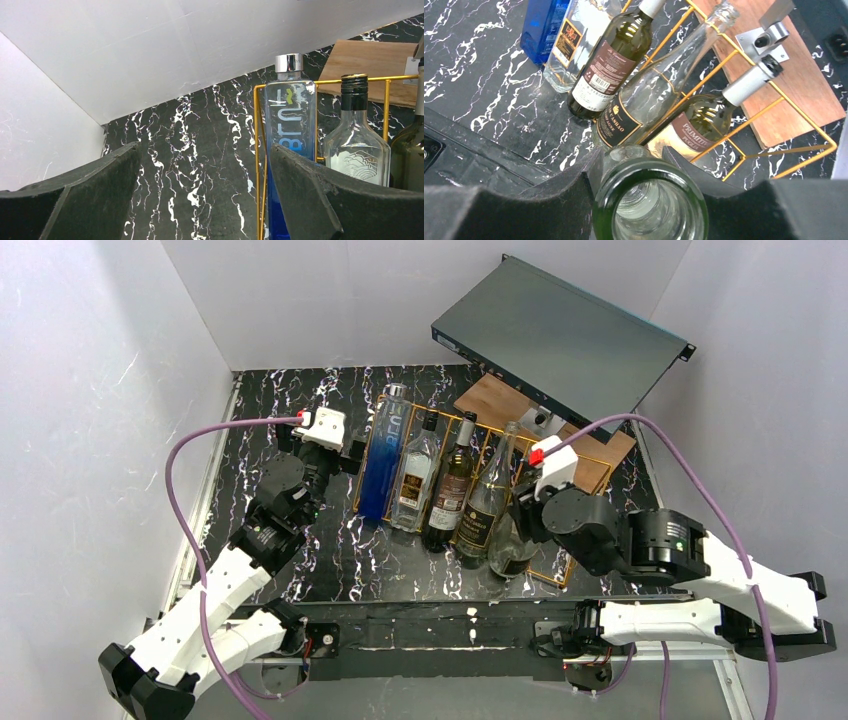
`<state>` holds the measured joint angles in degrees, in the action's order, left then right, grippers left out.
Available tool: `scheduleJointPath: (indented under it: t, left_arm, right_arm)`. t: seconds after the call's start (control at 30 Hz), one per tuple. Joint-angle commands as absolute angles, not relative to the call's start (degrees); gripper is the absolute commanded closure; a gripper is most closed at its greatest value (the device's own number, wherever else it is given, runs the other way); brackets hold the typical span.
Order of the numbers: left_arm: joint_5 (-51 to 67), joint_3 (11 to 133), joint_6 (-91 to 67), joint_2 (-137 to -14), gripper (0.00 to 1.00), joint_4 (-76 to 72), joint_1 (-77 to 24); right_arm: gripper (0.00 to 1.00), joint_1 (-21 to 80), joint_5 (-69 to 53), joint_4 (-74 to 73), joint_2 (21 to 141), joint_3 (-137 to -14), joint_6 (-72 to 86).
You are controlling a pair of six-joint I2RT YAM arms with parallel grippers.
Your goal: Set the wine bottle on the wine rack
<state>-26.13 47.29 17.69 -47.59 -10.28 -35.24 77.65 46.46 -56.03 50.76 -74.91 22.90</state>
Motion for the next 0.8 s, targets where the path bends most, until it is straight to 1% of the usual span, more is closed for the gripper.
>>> scheduleJointPath:
  t: [0.0,0.3,0.53,0.77]
  left_arm:
    - [-26.39,46.75,16.73,-47.77,0.02,-12.04,-34.90]
    - [-26.10,46.93,16.18,-48.16,0.02,-11.78,-34.94]
    - [-25.84,47.02,15.94,-48.50,0.02,-11.52,-34.98]
    - [-25.69,47.10,15.66,-48.69,0.02,-11.26,-34.98]
  right_arm:
    - [0.99,77.52,53.24,-56.16,48.00,-81.99,24.30]
    - [0.99,77.52,56.46,-64.42,45.60,-84.94,26.73]
    - [0.99,77.52,59.55,-68.16,45.73,-83.77,31.02]
    - [0.99,77.52,64.56,-74.63,50.32,-83.78,37.48]
